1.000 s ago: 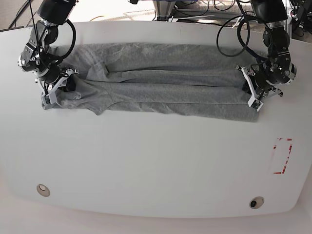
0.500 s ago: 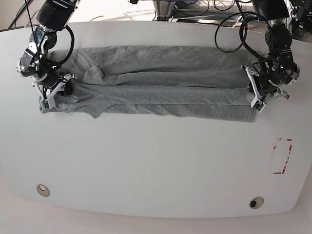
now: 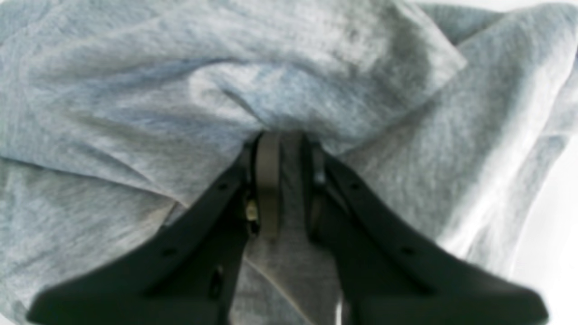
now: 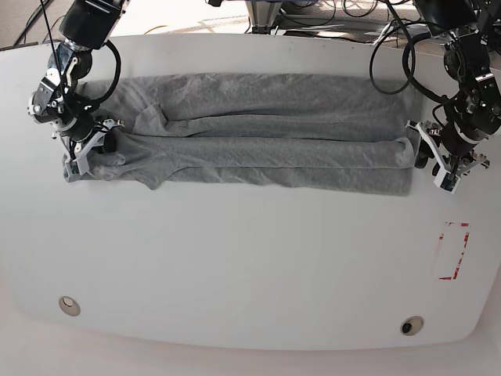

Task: Layout the t-shirt on the table in an organized manner, then fold the t-shirt properly
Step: 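Grasp the folded shirt's ends with both grippers, then fold the shirt end held by the left gripper toward the right gripper, then lower the folded end onto the strip and open the left gripper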

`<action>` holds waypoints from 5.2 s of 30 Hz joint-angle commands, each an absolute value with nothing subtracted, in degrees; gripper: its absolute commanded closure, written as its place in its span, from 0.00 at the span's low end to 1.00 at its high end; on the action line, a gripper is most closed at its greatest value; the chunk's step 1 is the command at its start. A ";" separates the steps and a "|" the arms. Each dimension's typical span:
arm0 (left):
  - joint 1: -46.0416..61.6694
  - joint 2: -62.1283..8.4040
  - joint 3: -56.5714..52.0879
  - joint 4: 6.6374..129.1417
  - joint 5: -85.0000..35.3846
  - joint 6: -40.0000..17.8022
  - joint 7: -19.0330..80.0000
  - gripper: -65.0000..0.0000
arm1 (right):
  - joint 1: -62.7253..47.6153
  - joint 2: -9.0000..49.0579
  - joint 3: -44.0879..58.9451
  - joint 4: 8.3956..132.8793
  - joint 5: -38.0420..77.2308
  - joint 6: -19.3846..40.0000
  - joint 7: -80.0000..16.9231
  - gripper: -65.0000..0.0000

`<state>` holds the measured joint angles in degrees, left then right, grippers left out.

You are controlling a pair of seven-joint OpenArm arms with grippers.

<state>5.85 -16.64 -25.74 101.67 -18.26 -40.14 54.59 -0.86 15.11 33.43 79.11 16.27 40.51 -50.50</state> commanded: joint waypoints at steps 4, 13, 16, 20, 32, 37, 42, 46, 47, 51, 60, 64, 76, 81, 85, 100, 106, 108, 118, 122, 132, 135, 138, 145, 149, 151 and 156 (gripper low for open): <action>5.14 -18.15 -29.67 99.03 -25.10 -40.00 54.73 0.12 | -0.92 15.87 33.63 79.34 13.76 40.00 -52.53 0.88; 5.14 -18.68 -32.13 90.59 -33.63 -40.00 54.81 0.15 | -0.92 15.87 33.63 79.34 13.76 40.00 -52.53 0.88; 5.05 -19.21 -31.78 87.96 -33.54 -40.00 54.64 0.15 | -0.92 15.87 33.63 79.34 13.76 40.00 -52.53 0.88; 5.05 -18.95 -31.08 85.93 -33.54 -40.00 54.55 0.15 | -0.92 15.87 33.63 79.34 13.76 40.00 -52.53 0.88; 4.00 -17.36 -26.07 81.10 -33.54 -40.00 54.46 0.15 | -1.01 15.87 33.63 79.34 14.20 40.00 -52.53 0.88; 4.00 -16.40 -24.84 79.60 -33.36 -40.00 54.37 0.15 | -1.10 15.87 33.71 79.34 14.20 40.00 -52.53 0.88; 4.00 -16.31 -22.20 78.11 -33.36 -40.00 54.11 0.16 | -1.10 15.87 33.71 79.34 14.20 40.00 -52.53 0.88; 4.18 -15.87 -20.44 78.11 -33.45 -40.00 53.58 0.28 | -1.10 15.87 33.80 79.34 14.20 40.00 -52.53 0.88; 4.18 -15.87 -20.18 78.11 -33.45 -40.00 53.58 0.31 | -1.10 15.78 33.80 79.34 14.20 40.00 -52.53 0.88; 4.18 -15.34 -19.56 78.11 -33.45 -40.00 53.58 0.52 | -1.10 15.78 33.80 79.34 14.29 40.00 -52.53 0.88; 4.26 -15.25 -19.74 78.29 -33.63 -40.00 53.58 0.82 | -1.10 15.78 33.89 79.34 14.29 40.00 -52.53 0.88; 4.44 -15.34 -19.91 80.66 -33.63 -40.00 53.67 0.96 | -1.19 15.78 33.89 79.34 14.29 40.00 -52.53 0.88; 5.85 -13.67 -18.42 95.43 -35.38 -40.00 61.85 1.00 | -1.19 15.52 33.89 79.34 14.29 40.00 -52.53 0.88; 4.97 -11.30 -16.57 99.03 -36.70 -40.00 66.24 1.00 | -1.19 14.46 33.89 79.34 13.85 40.00 -52.53 0.88; 3.12 -8.57 -14.02 99.74 -36.70 -40.00 68.18 1.00 | -1.19 14.29 33.89 79.34 13.85 40.00 -52.53 0.88; -0.84 1.89 -3.82 99.21 -36.53 -40.00 68.44 1.00 | -1.27 13.05 33.89 81.10 13.76 40.00 -52.53 0.88; -1.71 5.85 -1.36 95.25 -36.53 -40.00 68.35 1.00 | -1.27 12.97 33.89 81.71 13.76 40.00 -52.53 0.88; -2.33 6.90 -1.36 93.41 -36.53 -40.00 68.26 1.00 | -1.27 12.97 33.89 81.80 13.76 40.00 -52.53 0.88; -5.41 7.96 -1.36 84.62 -36.62 -40.00 67.74 0.99 | -1.27 12.97 33.89 81.80 13.76 40.00 -52.53 0.88; -5.67 7.96 -1.27 83.56 -36.70 -40.00 65.27 0.99 | -1.27 12.97 33.89 81.80 13.76 40.00 -52.53 0.88; -7.16 9.00 -1.01 81.19 -36.70 -40.00 64.57 0.48 | -1.27 12.97 33.89 81.80 13.76 40.00 -52.53 0.88; -7.34 9.00 0.04 81.54 -36.79 -40.00 64.57 0.32 | -1.27 12.97 33.80 81.80 13.76 40.00 -52.53 0.88; -8.57 9.00 2.77 81.54 -37.93 -40.00 64.57 0.28 | -1.27 12.97 33.80 81.80 13.76 40.00 -52.62 0.88; -11.56 9.00 11.56 81.63 -48.48 -40.00 64.57 0.28 | -1.27 12.97 33.80 81.80 13.76 40.00 -52.62 0.88; -13.93 9.00 13.41 81.71 -52.97 -40.00 66.07 0.28 | -1.27 12.97 33.80 81.80 13.76 40.00 -52.62 0.88; -14.90 9.00 13.41 82.07 -54.11 -40.00 67.74 0.28 | -1.27 12.97 33.80 81.80 13.76 40.00 -52.62 0.88; -15.78 8.40 13.49 85.14 -54.46 -40.00 68.18 0.28 | -1.27 12.97 33.80 81.80 13.76 40.00 -52.62 0.88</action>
<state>-14.31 8.21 13.23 82.94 -52.56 -39.86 69.41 -1.19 12.69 34.02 81.38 15.18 39.92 -50.19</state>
